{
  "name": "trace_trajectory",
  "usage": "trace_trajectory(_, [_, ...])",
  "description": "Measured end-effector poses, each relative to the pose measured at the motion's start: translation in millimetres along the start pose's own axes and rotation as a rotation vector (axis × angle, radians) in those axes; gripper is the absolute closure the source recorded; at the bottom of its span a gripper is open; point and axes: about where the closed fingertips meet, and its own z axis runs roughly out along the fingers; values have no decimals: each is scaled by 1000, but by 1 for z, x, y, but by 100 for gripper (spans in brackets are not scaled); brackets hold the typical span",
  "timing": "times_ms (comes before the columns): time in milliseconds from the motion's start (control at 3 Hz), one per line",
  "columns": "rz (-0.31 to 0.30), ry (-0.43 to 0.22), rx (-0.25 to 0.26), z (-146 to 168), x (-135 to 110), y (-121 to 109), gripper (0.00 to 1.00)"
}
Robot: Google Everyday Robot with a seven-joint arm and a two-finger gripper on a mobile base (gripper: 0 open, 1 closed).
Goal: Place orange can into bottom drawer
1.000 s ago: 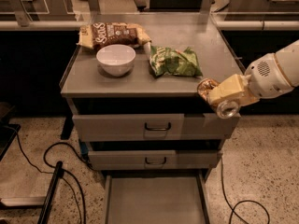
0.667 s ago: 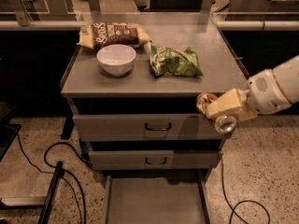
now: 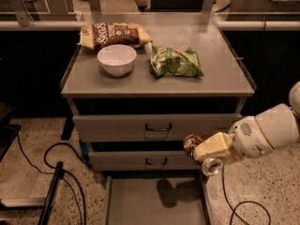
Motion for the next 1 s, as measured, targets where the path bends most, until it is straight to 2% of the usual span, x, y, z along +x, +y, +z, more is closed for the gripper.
trace_trajectory(333, [0, 0, 0, 0, 0, 0, 100])
trace_trajectory(667, [41, 25, -43, 30, 11, -17, 100])
trace_trajectory(1000, [71, 17, -77, 55, 11, -37, 100])
